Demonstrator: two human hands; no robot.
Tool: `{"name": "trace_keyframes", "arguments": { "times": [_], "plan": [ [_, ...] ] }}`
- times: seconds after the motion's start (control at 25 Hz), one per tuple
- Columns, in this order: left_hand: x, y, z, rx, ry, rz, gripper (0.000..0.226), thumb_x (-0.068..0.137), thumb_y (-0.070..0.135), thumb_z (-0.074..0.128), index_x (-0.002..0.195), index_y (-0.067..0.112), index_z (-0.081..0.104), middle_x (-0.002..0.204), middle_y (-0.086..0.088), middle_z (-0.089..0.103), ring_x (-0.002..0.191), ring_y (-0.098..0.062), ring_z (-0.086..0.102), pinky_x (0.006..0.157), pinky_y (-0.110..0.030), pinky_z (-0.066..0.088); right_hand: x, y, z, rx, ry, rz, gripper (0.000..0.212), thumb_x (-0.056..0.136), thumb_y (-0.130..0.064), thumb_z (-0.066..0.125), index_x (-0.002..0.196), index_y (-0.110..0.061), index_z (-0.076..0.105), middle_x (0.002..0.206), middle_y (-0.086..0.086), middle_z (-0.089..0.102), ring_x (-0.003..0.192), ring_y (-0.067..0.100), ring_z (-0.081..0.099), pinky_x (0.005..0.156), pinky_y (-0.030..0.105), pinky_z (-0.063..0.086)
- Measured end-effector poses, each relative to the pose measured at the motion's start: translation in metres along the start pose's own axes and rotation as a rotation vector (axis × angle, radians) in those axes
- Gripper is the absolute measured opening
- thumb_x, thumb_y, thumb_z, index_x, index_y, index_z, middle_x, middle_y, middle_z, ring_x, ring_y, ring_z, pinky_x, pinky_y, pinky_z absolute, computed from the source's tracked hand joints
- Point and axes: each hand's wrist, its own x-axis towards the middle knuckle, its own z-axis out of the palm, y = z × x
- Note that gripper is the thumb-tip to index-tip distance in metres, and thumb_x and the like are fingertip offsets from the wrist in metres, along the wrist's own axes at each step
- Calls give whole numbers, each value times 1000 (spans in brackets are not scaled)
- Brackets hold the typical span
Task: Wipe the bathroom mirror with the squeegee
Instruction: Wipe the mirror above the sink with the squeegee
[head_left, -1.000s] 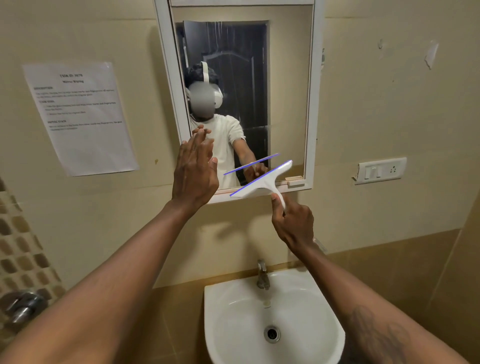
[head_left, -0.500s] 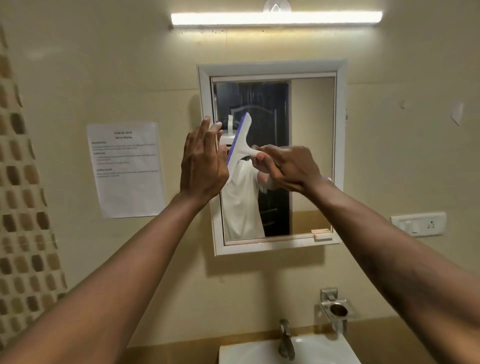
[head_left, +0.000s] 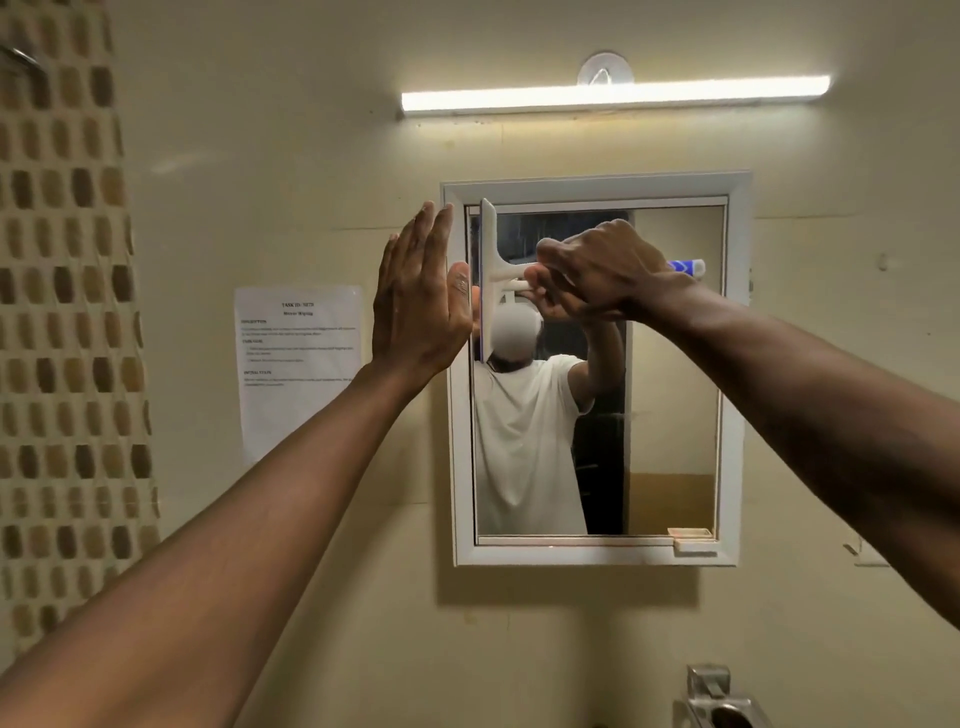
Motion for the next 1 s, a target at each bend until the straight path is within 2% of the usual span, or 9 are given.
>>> {"name": "trace_keyframes", "arguments": {
  "times": [0.2,0.32,0.44,0.64,0.8,1.0],
  "plan": [
    [8,3,9,20,28,-11,56,106,20,45,160,11,33,168,-15,31,157,-28,28,130,-46,22,6,11,14,24,38,-12,67,98,-66,19,87,-11,55,53,5,48,43,19,39,56,25,30],
    [10,5,15,34,36,-28,54,106,19,45,159,11,36,168,-14,31,158,-27,28,130,-44,21,10,12,20,51,5,18,79,93,-73,14,83,-10,61,53,6,51,45,20,46,59,24,29],
    [8,8,18,47,34,-36,54,105,18,47,158,9,37,168,-14,31,157,-27,29,129,-46,22,15,10,26,42,-49,27,89,86,-78,5,82,-10,63,54,5,49,47,20,45,62,25,28],
    [2,5,21,61,40,-48,54,105,17,47,157,9,38,168,-15,31,158,-28,28,131,-44,18,11,3,36,58,-74,52,100,80,-79,-1,85,-6,67,57,6,48,51,21,47,65,28,31],
    [-2,-2,24,82,37,-47,53,105,16,47,157,10,39,168,-15,31,158,-28,27,131,-43,17,2,0,46,116,-42,79,103,79,-79,0,83,-3,69,60,14,57,54,29,56,66,28,32],
    [-4,-3,30,80,25,-51,52,105,17,46,156,10,40,168,-15,31,158,-28,27,131,-44,18,6,-9,52,122,-5,91,98,82,-79,4,72,-4,67,56,12,53,50,21,45,64,28,33]
  ]
}}
